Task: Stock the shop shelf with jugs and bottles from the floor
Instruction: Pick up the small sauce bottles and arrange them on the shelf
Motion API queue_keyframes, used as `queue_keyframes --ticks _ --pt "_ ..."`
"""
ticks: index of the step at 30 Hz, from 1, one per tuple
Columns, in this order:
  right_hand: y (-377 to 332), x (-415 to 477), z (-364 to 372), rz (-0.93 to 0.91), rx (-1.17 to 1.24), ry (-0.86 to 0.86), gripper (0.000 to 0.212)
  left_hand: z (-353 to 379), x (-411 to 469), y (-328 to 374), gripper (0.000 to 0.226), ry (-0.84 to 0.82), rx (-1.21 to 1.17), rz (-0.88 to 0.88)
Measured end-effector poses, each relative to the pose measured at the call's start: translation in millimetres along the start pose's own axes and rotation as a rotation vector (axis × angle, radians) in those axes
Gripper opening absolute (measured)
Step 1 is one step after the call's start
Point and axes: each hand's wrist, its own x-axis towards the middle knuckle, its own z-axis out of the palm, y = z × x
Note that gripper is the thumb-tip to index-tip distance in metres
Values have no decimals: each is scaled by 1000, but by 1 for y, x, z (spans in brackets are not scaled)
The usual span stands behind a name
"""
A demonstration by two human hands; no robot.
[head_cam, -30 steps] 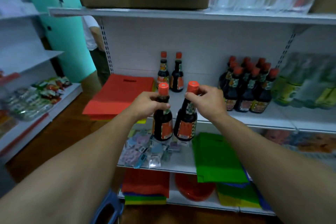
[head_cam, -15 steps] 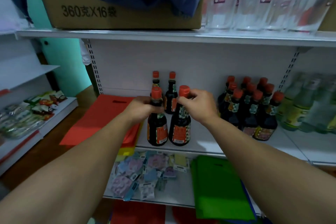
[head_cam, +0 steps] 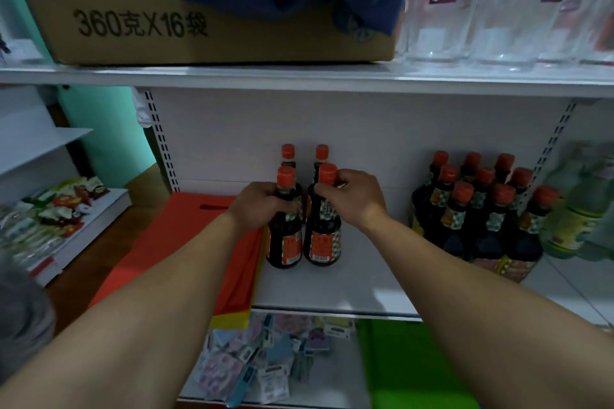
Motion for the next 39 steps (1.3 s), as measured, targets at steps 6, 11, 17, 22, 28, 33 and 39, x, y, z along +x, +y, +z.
queue_keyframes --ticks 6,11,17,22,28,33,39 --pt "1 6 17 18 35 45 31 -11 20 -13 16 -49 6 -1" --pt "10 4 34 31 10 46 31 -12 25 -29 17 -51 -5 -1" --pt "12 1 33 53 18 71 29 -8 27 -40 22 -35 -43 22" --pt "15 2 32 121 56 0 24 -5 30 -44 27 -34 -32 46" --pt "29 -9 34 164 -55 -202 43 -5 28 -71 51 -110 23 -56" --pt "47 -15 47 233 -157 -246 60 4 24 -92 47 -38 -185 -117" --pt "57 1 46 253 -274 -217 56 17 32 -91 36 87 -225 -57"
